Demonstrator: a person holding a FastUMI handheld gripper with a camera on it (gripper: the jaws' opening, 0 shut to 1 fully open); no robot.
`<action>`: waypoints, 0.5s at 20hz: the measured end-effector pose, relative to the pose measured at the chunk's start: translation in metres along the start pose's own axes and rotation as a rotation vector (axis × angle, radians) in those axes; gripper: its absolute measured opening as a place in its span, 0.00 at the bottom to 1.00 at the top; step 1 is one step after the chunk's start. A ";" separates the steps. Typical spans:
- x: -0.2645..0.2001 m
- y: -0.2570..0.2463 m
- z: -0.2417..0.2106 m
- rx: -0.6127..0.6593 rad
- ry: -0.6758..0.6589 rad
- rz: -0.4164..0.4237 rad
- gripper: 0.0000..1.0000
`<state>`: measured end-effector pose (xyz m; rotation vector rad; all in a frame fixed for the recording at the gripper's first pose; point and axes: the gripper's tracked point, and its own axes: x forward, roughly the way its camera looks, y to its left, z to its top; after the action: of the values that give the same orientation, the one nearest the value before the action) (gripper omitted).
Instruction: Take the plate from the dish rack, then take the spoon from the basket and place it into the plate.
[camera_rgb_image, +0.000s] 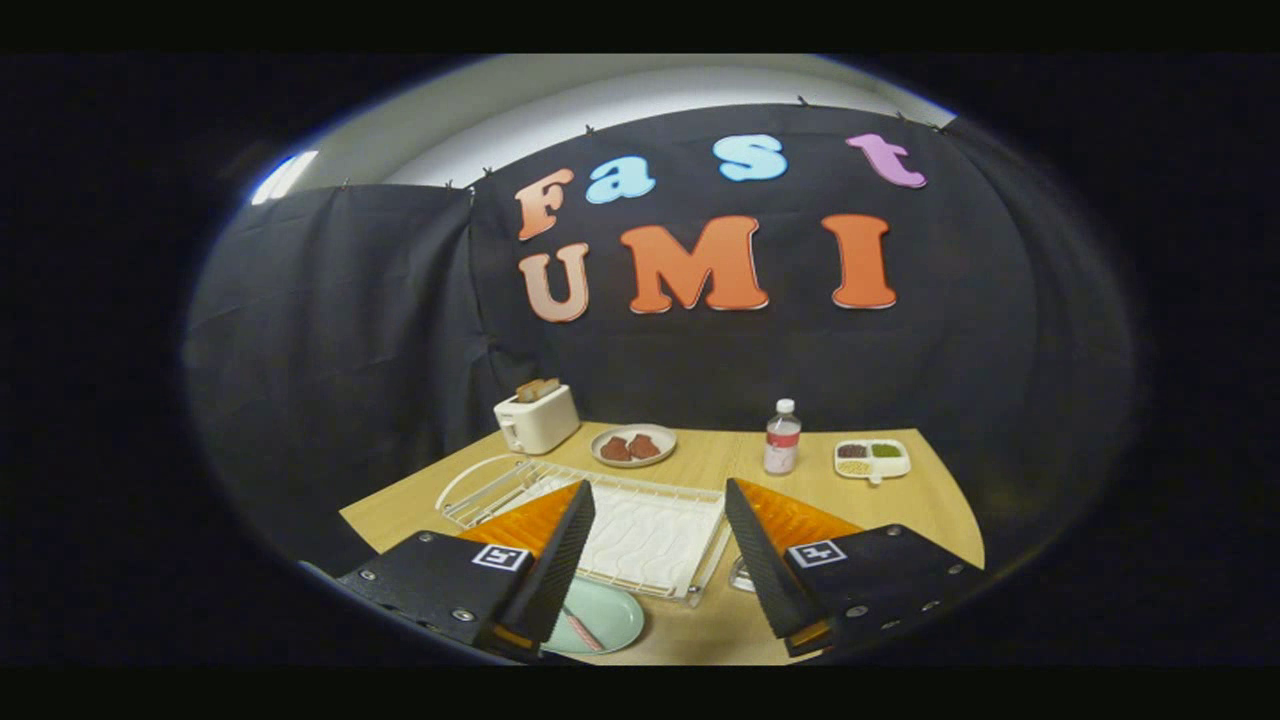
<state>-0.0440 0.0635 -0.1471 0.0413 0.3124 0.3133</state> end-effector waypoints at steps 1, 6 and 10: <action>-0.002 -0.003 0.014 0.001 -0.031 -0.010 0.84; -0.014 -0.029 0.061 0.005 -0.141 -0.086 0.97; -0.025 -0.052 0.089 -0.062 -0.217 -0.183 0.97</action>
<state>-0.0240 0.0069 -0.0594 -0.0144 0.0895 0.1348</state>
